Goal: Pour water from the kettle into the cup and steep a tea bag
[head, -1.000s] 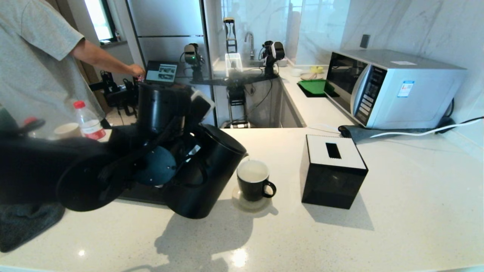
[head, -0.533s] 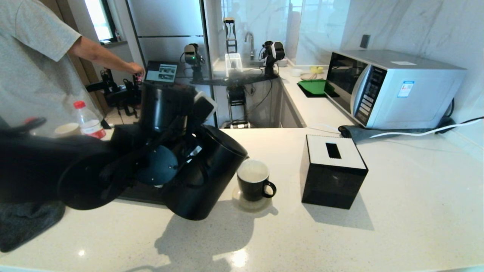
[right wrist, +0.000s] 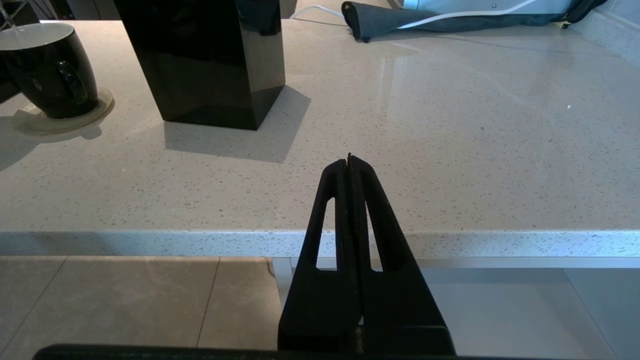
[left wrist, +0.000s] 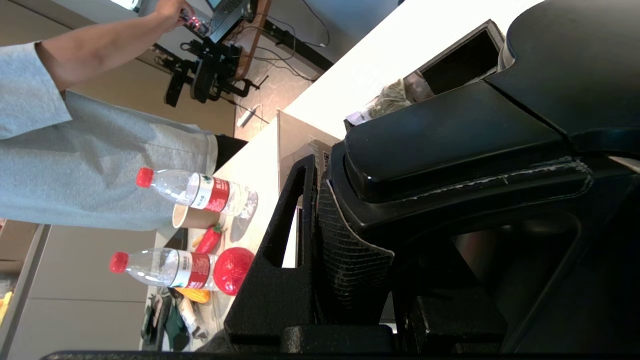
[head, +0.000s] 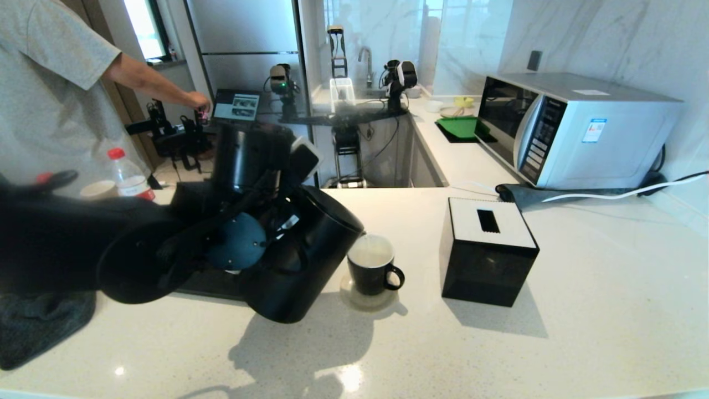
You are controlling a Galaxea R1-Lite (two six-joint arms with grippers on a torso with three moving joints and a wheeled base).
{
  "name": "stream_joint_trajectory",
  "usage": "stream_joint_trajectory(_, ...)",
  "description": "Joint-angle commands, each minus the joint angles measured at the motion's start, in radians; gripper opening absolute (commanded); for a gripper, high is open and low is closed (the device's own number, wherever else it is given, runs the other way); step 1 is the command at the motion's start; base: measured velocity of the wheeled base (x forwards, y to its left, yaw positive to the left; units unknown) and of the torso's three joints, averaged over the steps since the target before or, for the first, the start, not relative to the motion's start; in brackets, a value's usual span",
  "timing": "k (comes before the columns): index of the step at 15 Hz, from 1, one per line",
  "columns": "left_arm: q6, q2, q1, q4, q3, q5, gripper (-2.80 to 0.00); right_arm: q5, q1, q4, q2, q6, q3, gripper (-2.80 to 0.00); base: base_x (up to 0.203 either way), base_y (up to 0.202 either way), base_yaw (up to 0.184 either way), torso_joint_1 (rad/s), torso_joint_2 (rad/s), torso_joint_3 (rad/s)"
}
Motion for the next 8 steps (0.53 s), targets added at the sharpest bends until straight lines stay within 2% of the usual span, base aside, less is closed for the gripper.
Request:
stream_joint_trajectory(1,0.018,0.002,0.001,-0.004,-0.002,0.004,-2.8,0.0,0.0,0.0,0.001,0.0,0.0,-2.8,0.0,0.0,0.0,0.0,0.0,0.0)
stream_joint_trajectory(8,0.025,0.001,0.002,0.033,-0.024,0.005,-2.8,0.0,0.0,0.0,0.001,0.0,0.0,-2.8,0.0,0.0,0.0,0.0,0.0,0.0)
